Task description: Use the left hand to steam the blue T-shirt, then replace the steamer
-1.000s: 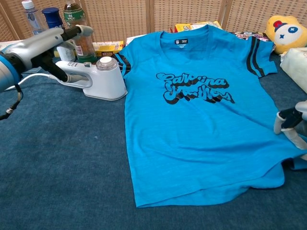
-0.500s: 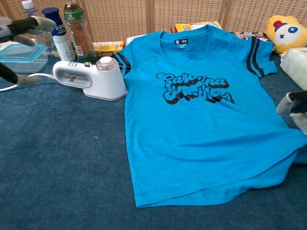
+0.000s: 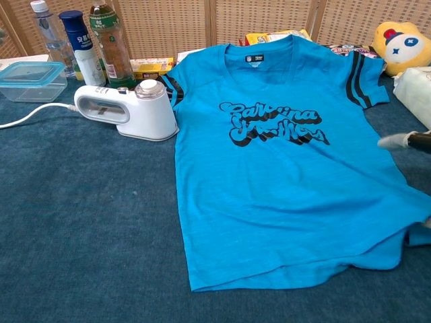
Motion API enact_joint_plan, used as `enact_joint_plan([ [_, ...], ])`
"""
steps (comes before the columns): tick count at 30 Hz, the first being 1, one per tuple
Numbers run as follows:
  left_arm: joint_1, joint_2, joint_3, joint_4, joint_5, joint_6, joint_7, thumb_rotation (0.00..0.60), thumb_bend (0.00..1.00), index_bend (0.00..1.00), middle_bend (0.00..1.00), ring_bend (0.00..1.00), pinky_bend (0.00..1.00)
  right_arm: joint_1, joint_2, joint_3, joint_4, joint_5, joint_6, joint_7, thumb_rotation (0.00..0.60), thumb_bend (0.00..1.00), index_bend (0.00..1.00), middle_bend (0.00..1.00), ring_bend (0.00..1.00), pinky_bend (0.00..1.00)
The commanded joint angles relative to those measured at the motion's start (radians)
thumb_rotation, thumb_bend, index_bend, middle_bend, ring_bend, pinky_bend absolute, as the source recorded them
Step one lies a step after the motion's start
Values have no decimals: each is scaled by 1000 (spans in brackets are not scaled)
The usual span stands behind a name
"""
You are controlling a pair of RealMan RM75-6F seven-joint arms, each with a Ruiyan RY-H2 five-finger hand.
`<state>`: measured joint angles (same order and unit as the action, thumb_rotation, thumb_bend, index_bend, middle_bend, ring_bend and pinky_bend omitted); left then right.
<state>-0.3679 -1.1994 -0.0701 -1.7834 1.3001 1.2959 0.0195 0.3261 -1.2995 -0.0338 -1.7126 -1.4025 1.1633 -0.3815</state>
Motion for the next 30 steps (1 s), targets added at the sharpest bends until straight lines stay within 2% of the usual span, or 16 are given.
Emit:
enact_joint_plan([
  [1,4,0,-2,2,4,1,-4,600,282,0,0,0,120,0,-1,1,-2,6,0,-22,465,232,0,108,113,141],
  [8,17,6,-7,6,9,3,-16,600,281,0,0,0,120,-16,20,-2,-6,7,22,-36,467,230,0,106,106,134],
  [15,74,29,9,10,34,60,-49,600,282,0,0,0,120,-50,62,0,3,4,72,5,463,224,0,106,104,133],
  [20,132,46,41,34,62,111,-69,600,282,0,0,0,121,-89,77,21,29,4,141,87,462,225,11,123,119,149],
  [28,235,74,117,38,86,171,-59,600,291,3,9,0,120,-124,70,58,69,2,212,181,468,250,104,174,167,195],
  [30,261,80,129,36,94,192,-66,600,294,30,26,0,121,-130,70,67,79,3,223,197,468,253,131,179,171,195],
])
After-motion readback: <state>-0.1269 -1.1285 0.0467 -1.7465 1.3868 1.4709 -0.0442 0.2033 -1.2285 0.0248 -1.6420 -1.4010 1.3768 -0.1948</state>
